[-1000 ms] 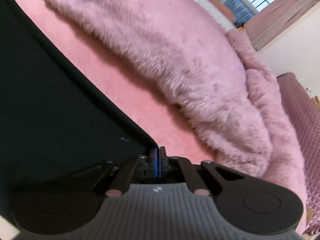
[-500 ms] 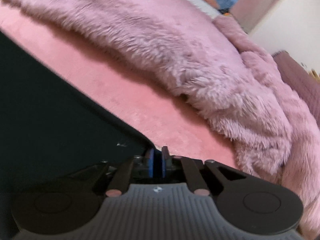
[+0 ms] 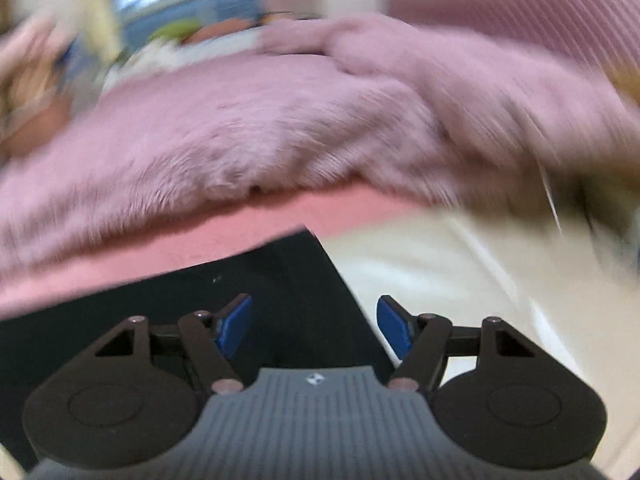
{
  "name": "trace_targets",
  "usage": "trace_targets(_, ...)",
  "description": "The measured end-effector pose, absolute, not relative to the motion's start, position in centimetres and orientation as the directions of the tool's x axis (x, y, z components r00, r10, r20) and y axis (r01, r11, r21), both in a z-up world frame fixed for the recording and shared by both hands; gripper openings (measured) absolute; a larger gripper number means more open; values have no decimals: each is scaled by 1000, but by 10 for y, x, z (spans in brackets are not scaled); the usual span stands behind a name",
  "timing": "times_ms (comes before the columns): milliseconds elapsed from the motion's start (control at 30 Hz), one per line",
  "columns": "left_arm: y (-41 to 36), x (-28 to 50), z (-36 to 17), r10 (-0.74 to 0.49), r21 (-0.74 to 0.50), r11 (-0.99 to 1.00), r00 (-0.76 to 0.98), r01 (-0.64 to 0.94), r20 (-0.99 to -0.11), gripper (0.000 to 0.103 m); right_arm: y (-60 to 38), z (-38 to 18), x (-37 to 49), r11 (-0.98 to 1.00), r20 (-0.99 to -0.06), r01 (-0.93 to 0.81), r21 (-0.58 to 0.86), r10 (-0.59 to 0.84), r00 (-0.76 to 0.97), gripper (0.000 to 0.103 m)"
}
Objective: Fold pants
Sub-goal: 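Open both tools to release the folded hems and withdraw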
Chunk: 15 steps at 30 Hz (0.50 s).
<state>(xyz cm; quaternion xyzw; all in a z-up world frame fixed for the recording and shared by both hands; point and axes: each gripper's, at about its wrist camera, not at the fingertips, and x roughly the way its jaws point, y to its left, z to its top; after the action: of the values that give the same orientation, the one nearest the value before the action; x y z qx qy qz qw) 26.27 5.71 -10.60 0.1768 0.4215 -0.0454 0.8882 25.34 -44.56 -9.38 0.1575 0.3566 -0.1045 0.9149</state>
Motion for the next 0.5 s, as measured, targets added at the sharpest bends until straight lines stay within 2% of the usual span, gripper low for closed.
trace_targets(33, 54, 260, -110, 66, 265, 938, 631, 225, -773, 23, -454, -98, 239, 889, -687, 351, 295, -58, 724, 65)
trace_targets(133, 51, 256, -123, 58, 234, 948, 607, 215, -793, 18, -474, -118, 206, 732, -675, 462, 500, -5, 738, 63)
trace_targets(267, 54, 259, -139, 52, 190, 963, 561, 192, -826, 11, -488, -146, 194, 555, -637, 513, 654, 40, 770, 55)
trace_targets(400, 56, 256, -140, 38, 166, 969, 552, 182, -833, 1, -488, -165, 200, 462, -592, 509, 727, 45, 805, 48)
trace_targets(467, 53, 256, -141, 41, 170, 967, 544, 189, -838, 0, -490, -168, 200, 450, -590, 515, 730, 34, 806, 14)
trace_targets(500, 52, 256, -140, 43, 173, 966, 541, 193, -840, 0, -492, -170, 200, 444, -602, 531, 722, 24, 798, 10)
